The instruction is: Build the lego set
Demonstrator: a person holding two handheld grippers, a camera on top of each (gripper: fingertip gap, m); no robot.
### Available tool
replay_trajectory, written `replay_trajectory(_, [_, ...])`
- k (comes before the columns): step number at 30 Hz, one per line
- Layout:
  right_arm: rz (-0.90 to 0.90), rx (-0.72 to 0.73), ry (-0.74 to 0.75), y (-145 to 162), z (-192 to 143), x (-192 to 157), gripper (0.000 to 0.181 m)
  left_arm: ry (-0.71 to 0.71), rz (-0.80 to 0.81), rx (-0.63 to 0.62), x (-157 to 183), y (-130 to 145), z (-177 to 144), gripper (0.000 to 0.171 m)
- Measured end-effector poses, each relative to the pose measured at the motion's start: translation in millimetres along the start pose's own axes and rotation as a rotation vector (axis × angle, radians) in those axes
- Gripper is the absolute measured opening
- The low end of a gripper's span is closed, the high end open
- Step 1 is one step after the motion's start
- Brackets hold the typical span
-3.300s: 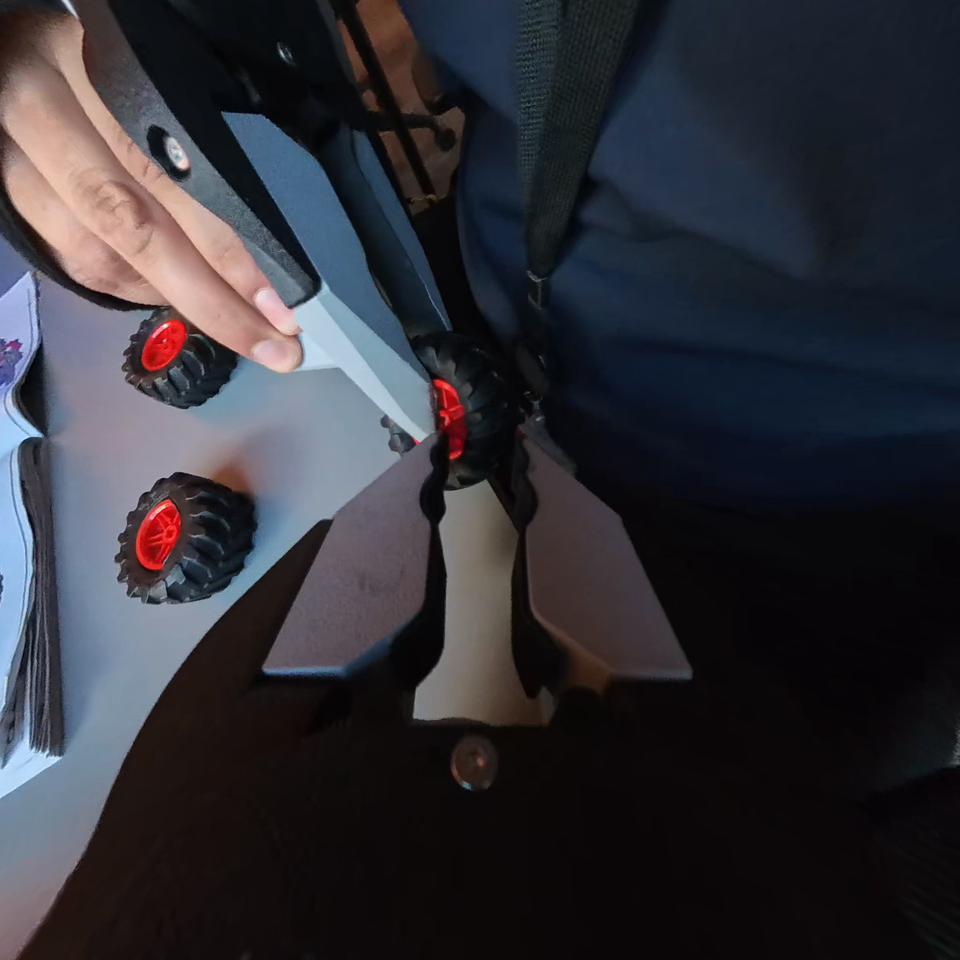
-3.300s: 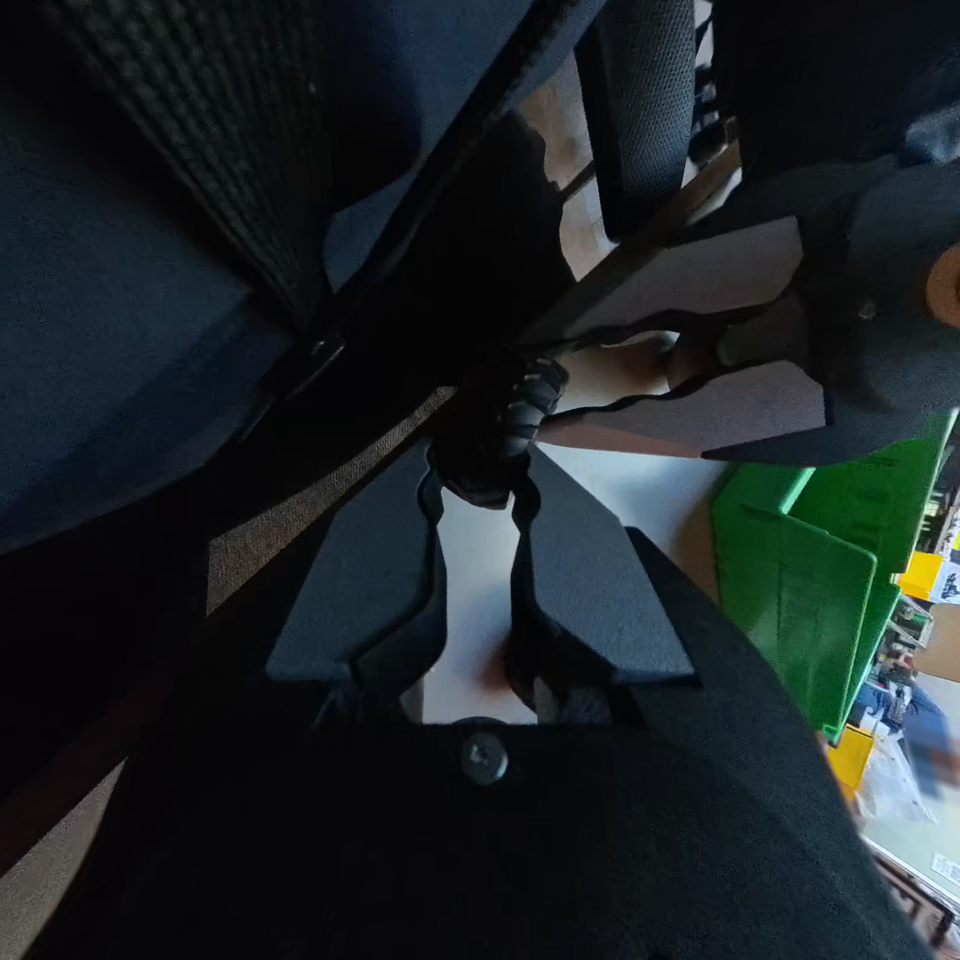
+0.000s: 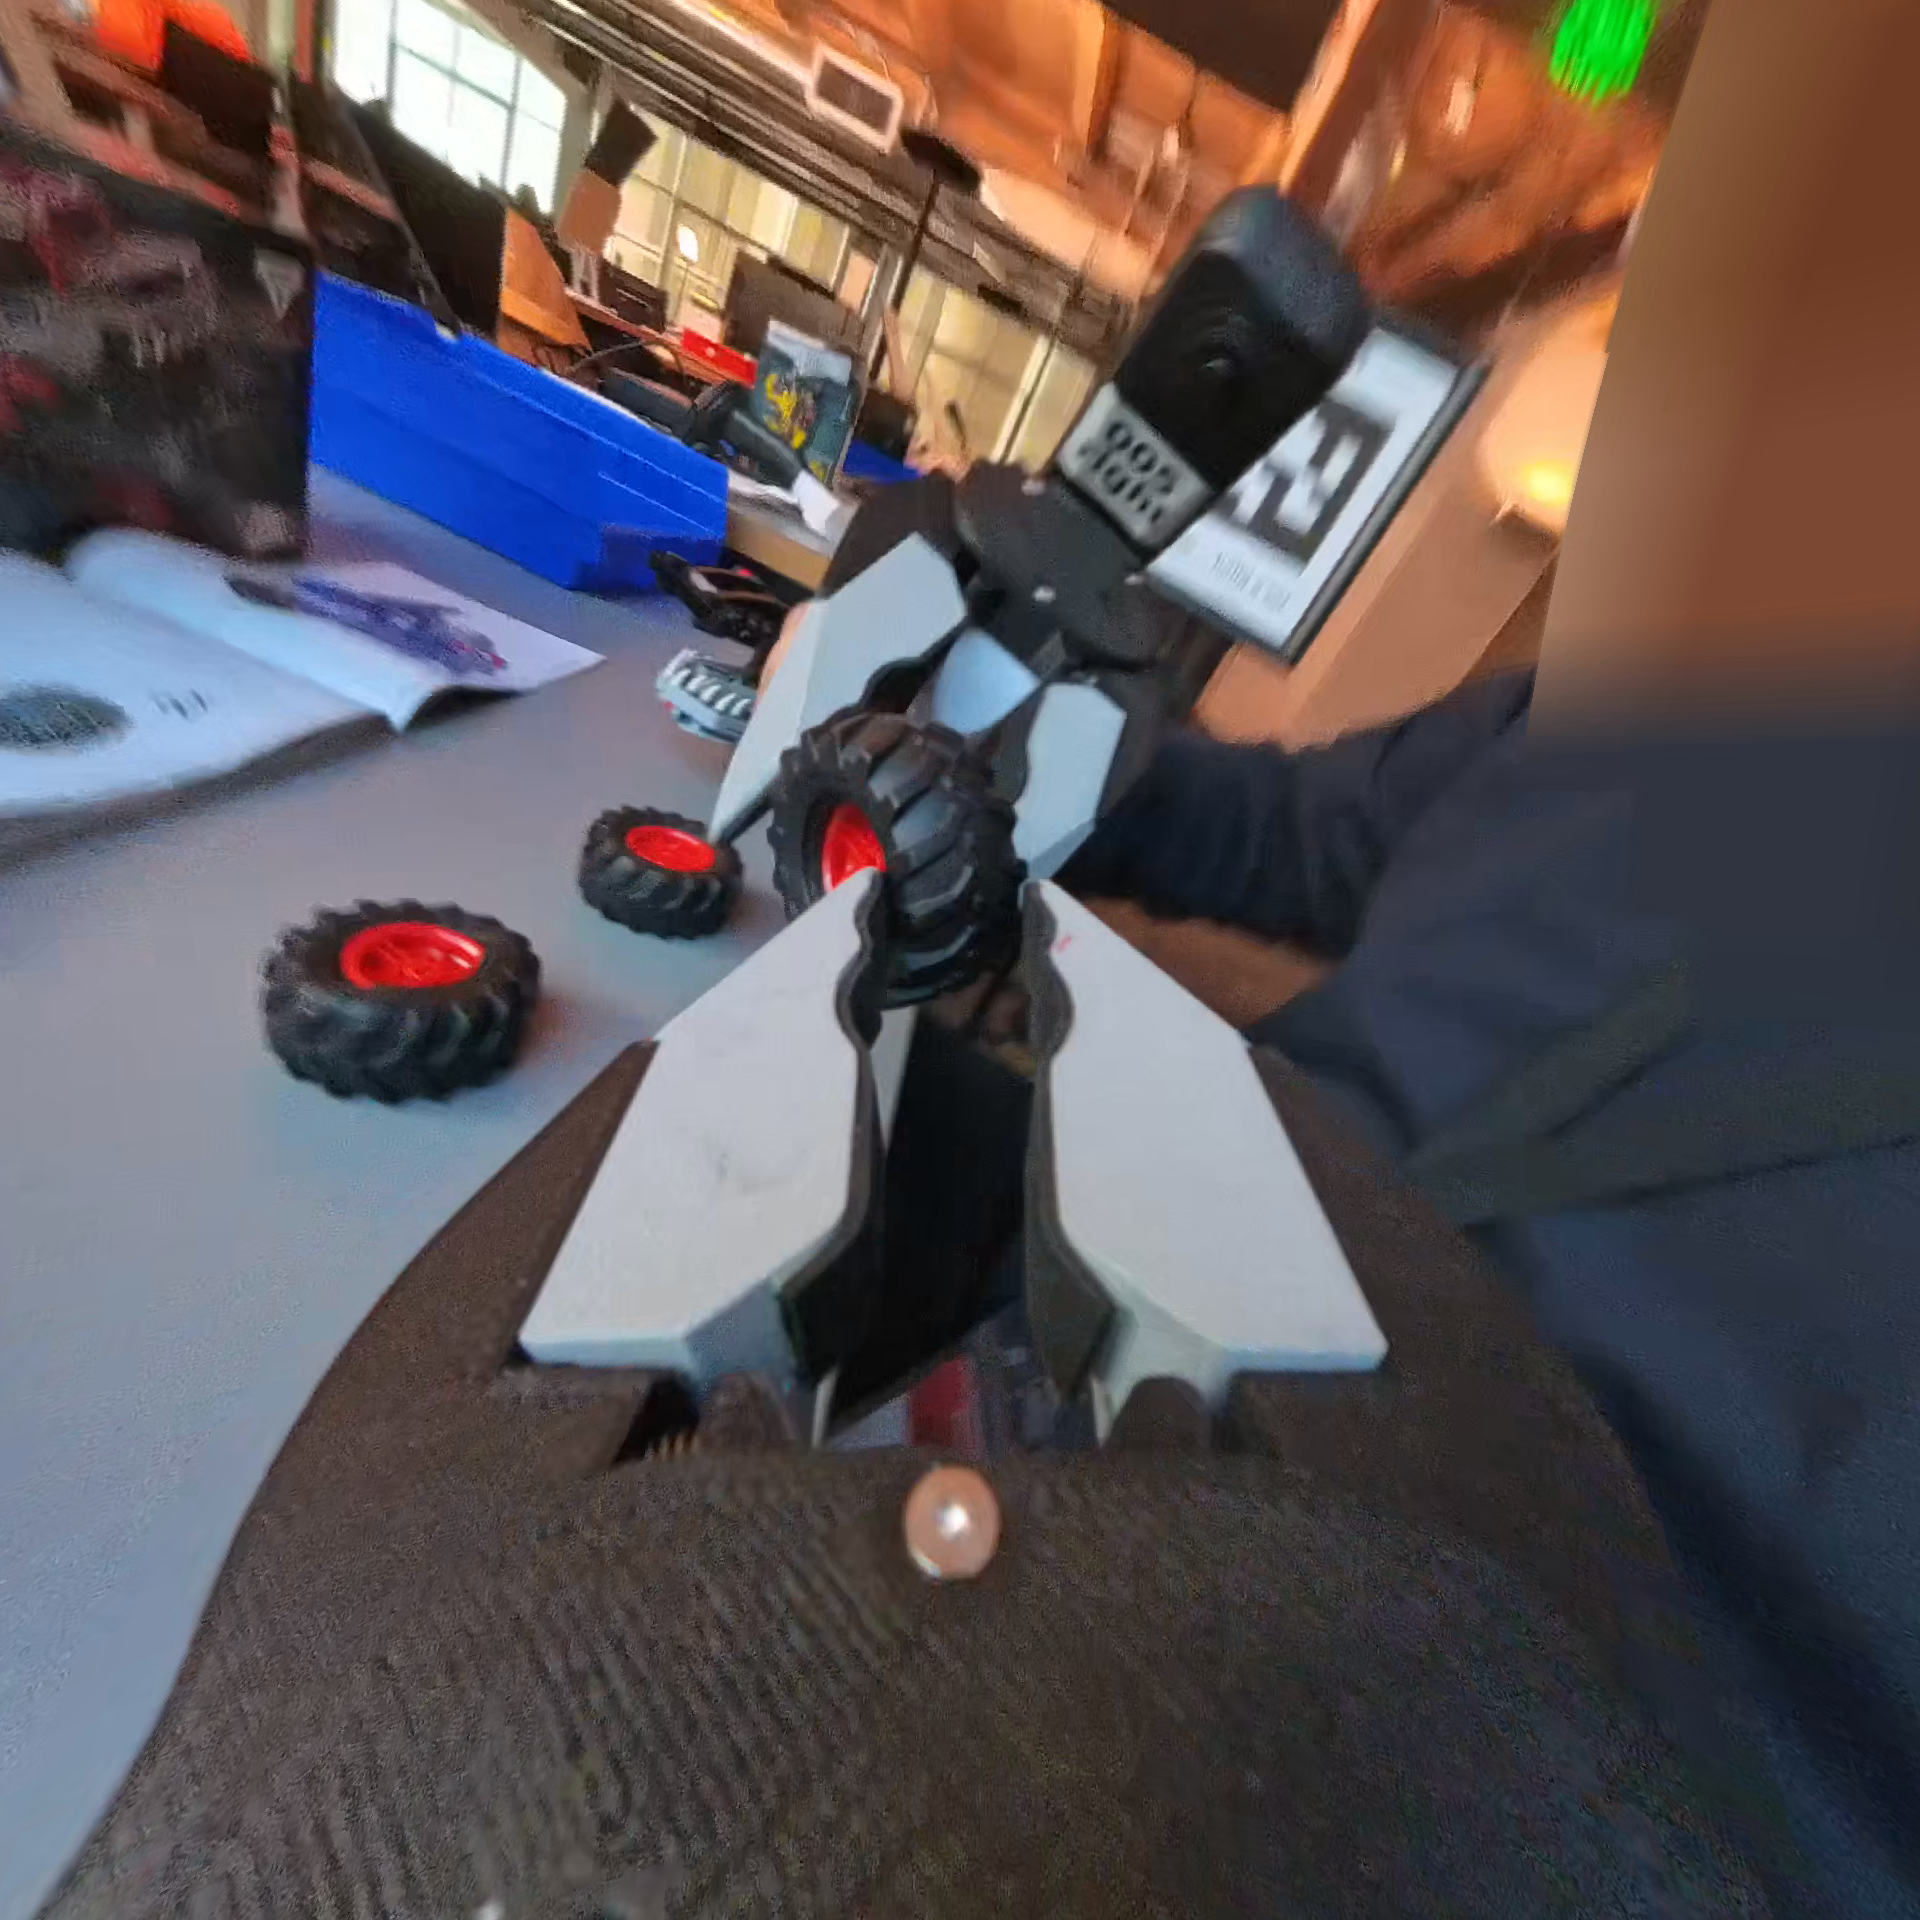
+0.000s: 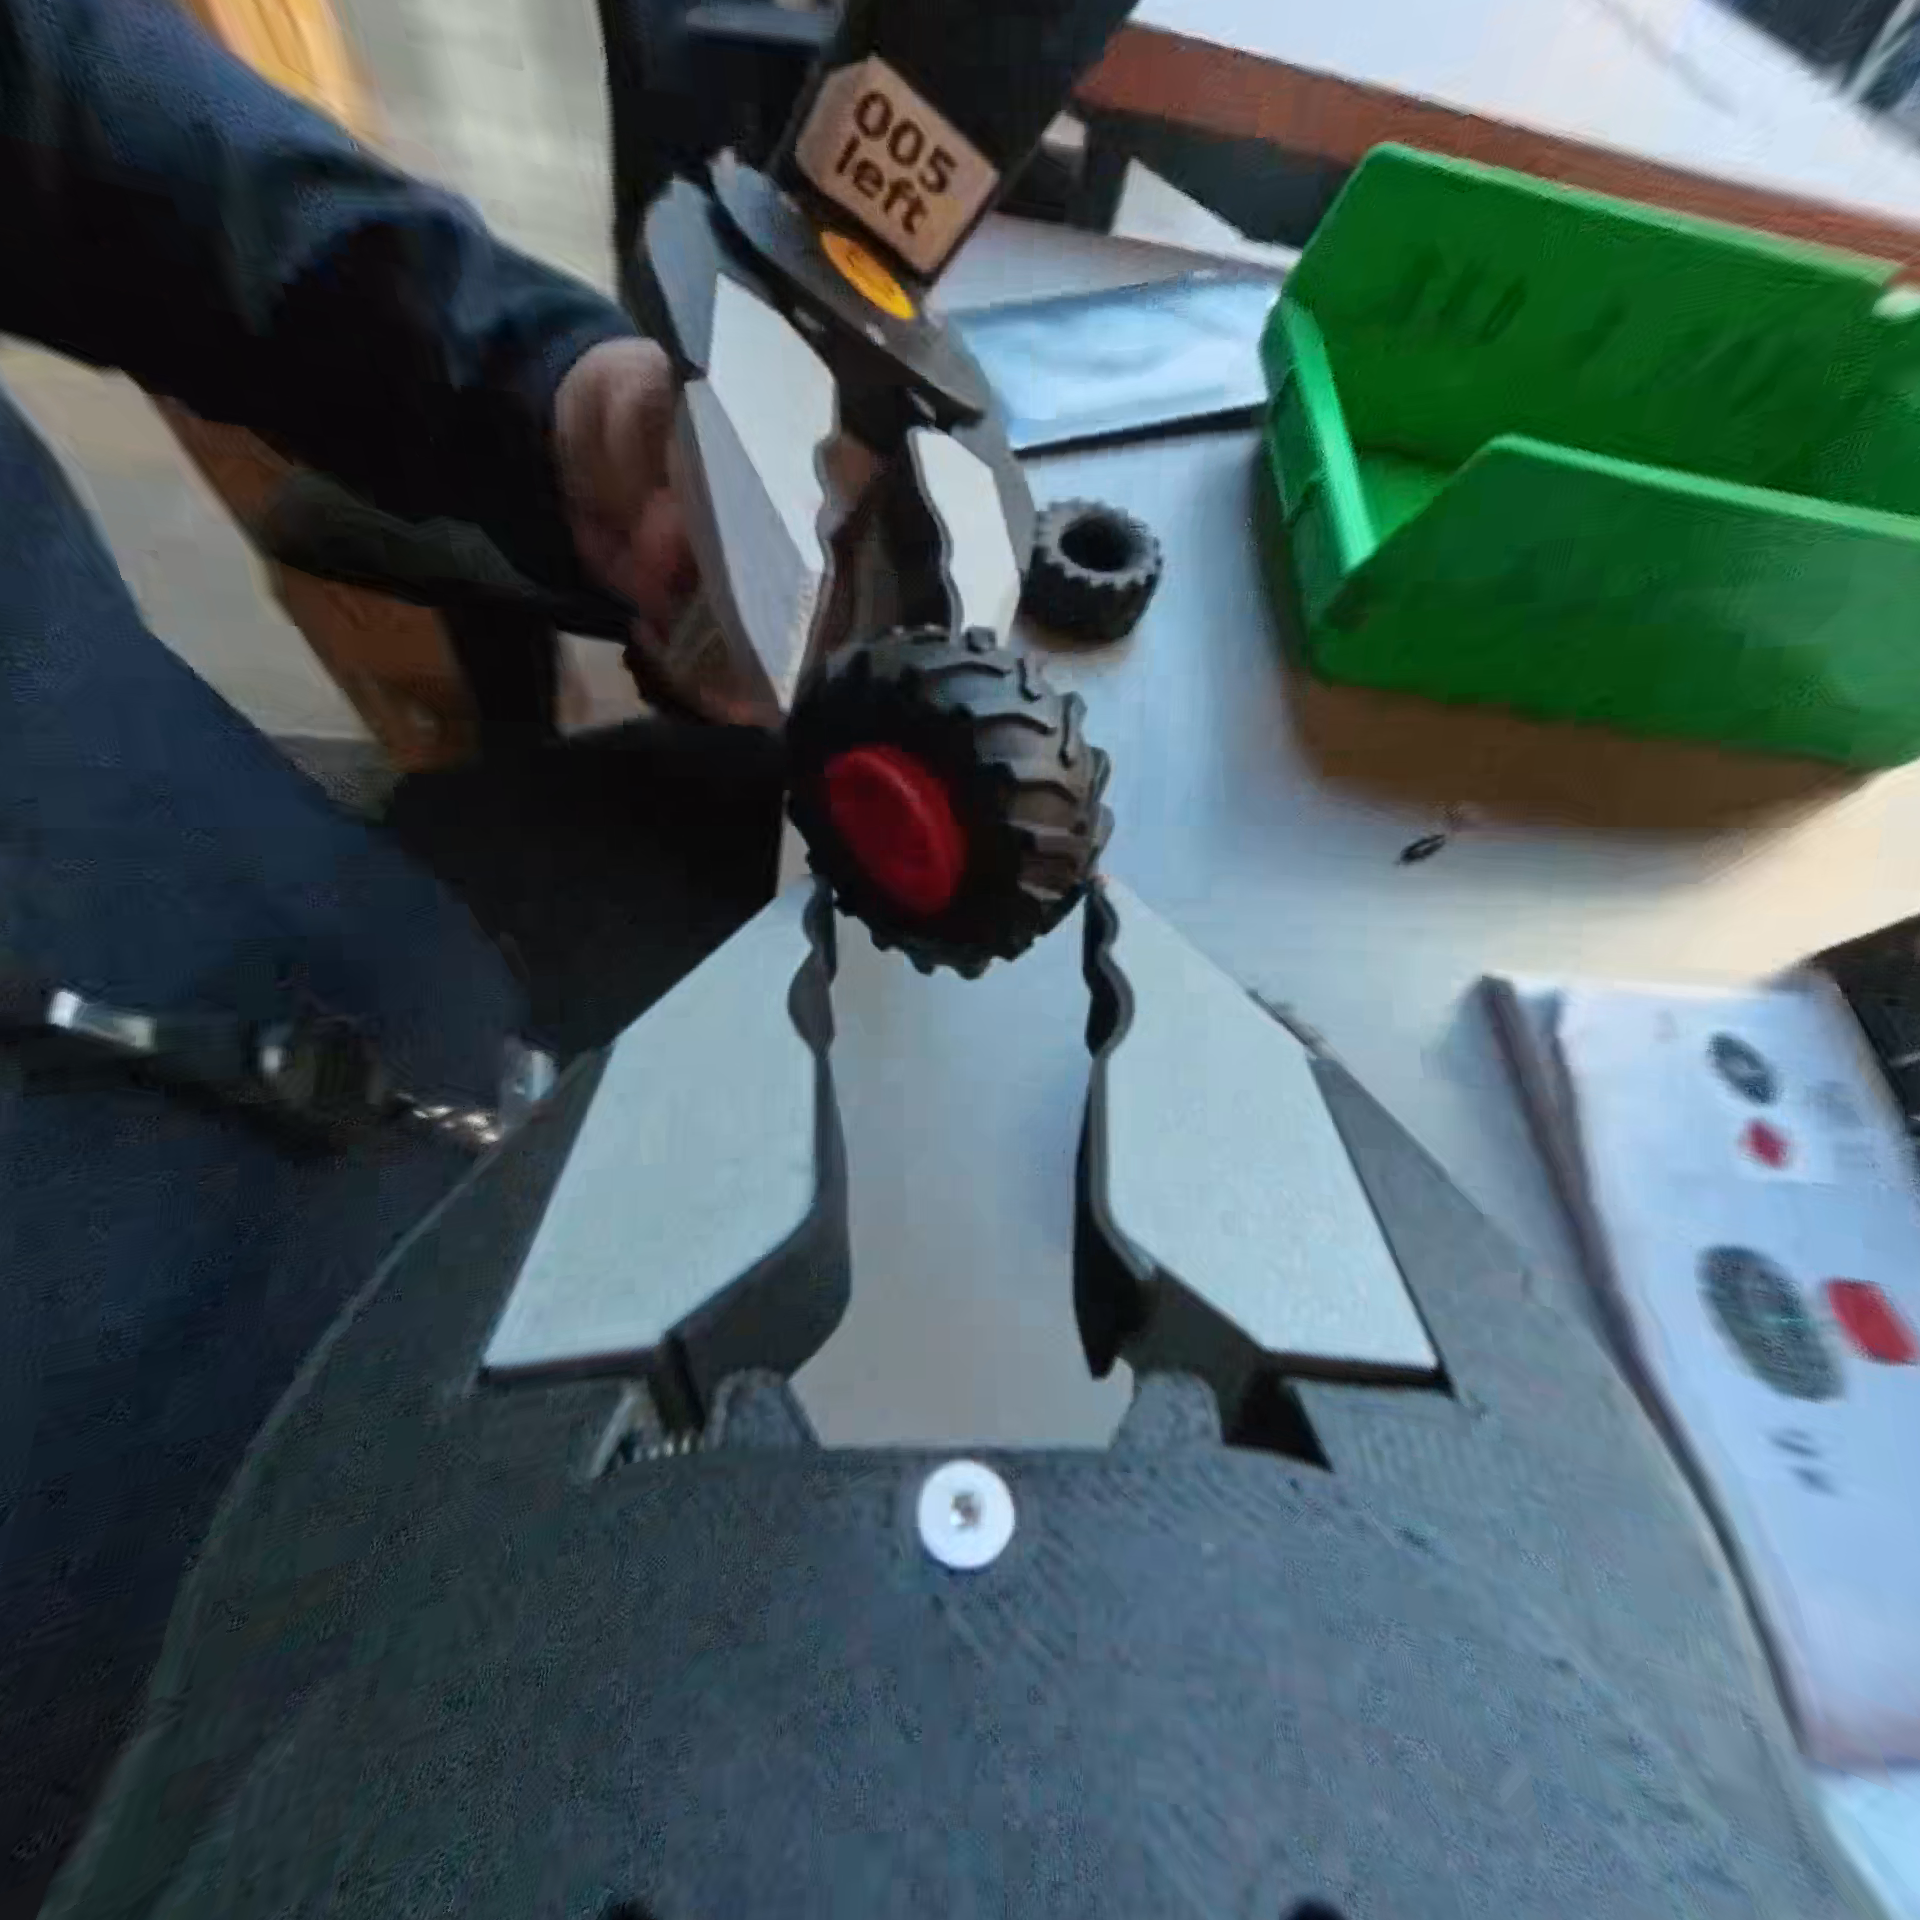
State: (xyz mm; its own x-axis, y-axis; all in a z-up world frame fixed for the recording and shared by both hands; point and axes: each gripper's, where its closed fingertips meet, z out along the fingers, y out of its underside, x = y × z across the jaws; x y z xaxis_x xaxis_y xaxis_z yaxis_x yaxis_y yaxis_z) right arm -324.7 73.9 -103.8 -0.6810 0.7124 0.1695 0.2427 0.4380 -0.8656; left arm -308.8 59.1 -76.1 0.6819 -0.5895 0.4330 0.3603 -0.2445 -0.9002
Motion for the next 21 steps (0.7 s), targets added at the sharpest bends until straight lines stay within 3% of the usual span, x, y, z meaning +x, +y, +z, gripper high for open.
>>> replay_trajectory(3, [0.226, 0.095, -0.107, -9.2, 0.1, -0.9, 0.042, 0.078, -0.249, 0.11, -2.5, -11.0, -7.7, 0.021])
replay_trajectory(11, [0.551, 0.35, -0.329, -34.1, -10.1, 0.0, 0.03, 0.298, -0.423, 0.175, 8.5, -14.4, -15.6, 0.021])
replay_trajectory(17, [0.67, 0.34, -0.284, -20.0, -1.8, 11.4, 0.027, 0.147, -0.252, 0.054, -4.2, 0.3, -6.6, 0.022])
replay_trajectory(21, [0.582, 0.262, -0.088, -5.4, 2.8, 23.1, 0.024, -0.137, -0.074, -0.112, -28.9, 13.6, -3.1, 0.03])
